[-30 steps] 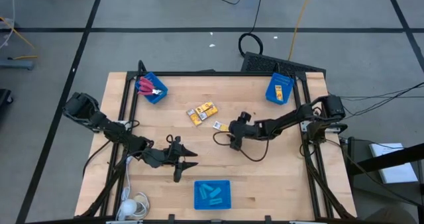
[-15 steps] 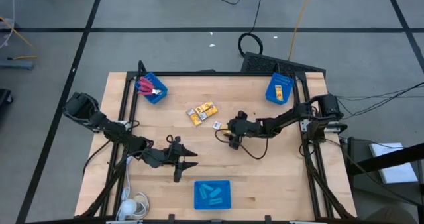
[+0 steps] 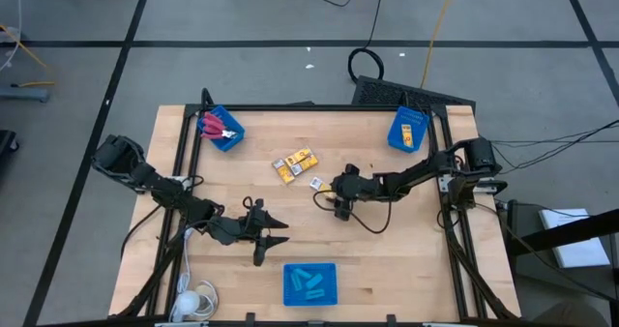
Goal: Pick & Place School Supplies
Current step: Put the crayon box into the right blue bin
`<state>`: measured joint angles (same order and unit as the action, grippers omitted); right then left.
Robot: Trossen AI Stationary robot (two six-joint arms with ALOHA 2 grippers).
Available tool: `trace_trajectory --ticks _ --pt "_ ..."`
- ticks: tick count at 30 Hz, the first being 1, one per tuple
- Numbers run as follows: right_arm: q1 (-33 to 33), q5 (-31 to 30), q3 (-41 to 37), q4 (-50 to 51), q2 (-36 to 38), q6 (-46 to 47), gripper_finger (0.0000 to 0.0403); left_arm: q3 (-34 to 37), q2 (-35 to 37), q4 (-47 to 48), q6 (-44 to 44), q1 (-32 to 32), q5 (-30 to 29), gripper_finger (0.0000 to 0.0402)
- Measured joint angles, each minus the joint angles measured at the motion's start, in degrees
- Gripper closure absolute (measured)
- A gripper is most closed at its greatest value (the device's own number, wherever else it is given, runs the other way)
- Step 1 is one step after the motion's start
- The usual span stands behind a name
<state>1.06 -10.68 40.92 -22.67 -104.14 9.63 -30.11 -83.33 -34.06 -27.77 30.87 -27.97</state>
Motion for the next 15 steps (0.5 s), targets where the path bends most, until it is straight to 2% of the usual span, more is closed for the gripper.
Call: trace_trajectory --ticks 15 --pt "0.17 -1.30 -0.06 -1.02 -0.07 0.55 0.0166 0.00 0.00 0.00 0.02 0.00 -0.02 0.0218"
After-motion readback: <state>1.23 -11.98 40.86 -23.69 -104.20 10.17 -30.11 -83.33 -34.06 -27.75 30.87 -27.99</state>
